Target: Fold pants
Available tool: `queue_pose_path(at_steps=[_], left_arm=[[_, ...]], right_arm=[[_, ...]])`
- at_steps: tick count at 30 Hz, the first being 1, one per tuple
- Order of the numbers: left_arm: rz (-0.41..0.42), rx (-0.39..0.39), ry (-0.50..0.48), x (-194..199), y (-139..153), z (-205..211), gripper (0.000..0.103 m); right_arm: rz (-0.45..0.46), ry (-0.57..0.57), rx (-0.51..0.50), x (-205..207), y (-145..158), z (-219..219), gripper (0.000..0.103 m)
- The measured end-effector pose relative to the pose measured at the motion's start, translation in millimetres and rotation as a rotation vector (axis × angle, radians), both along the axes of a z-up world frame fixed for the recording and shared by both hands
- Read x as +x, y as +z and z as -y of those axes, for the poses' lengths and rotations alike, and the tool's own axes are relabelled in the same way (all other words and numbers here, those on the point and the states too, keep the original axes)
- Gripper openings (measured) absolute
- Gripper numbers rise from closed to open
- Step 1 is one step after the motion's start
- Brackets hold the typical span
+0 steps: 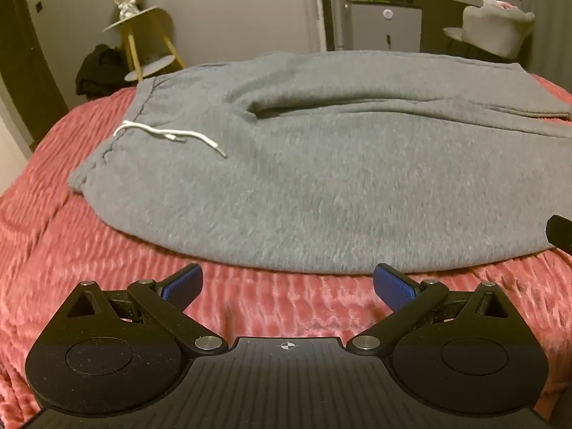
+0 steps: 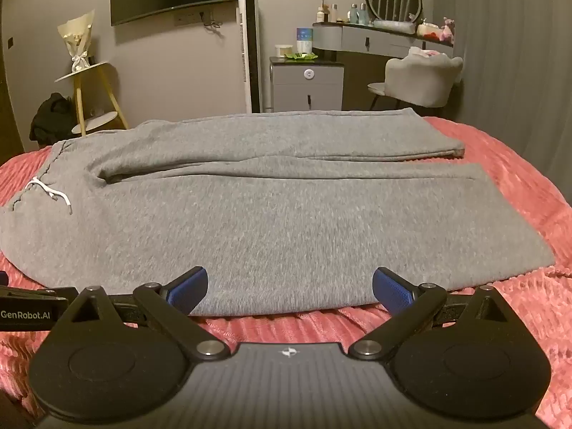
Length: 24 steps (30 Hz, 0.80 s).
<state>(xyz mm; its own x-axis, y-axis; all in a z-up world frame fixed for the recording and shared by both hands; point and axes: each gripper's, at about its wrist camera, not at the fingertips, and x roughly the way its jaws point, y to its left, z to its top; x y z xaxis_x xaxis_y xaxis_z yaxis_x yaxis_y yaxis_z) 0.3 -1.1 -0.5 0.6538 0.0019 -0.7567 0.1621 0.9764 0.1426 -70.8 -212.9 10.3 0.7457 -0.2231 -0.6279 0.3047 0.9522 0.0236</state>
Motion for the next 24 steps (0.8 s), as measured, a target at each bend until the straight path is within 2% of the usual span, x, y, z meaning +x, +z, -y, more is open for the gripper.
queue_pose_path(at_steps=[8, 9, 24], left_arm=[[0.002, 0.025, -0.009, 3.4, -0.3, 5.8, 0.103], [0.003, 0.004, 0.002, -1.7, -0.8, -0.1, 0.103], [-0.003, 0.005, -0.001, -2.1, -2.6, -1.1, 0.103]], right_arm=[[0.001, -0.001, 0.007, -0.4, -0.2, -0.6, 0.099], [0.001, -0.001, 0.006, -0.5, -0.2, -0.9, 0.099], [0.003, -0.003, 0.016, -2.3, 0.6, -0.5, 0.099]])
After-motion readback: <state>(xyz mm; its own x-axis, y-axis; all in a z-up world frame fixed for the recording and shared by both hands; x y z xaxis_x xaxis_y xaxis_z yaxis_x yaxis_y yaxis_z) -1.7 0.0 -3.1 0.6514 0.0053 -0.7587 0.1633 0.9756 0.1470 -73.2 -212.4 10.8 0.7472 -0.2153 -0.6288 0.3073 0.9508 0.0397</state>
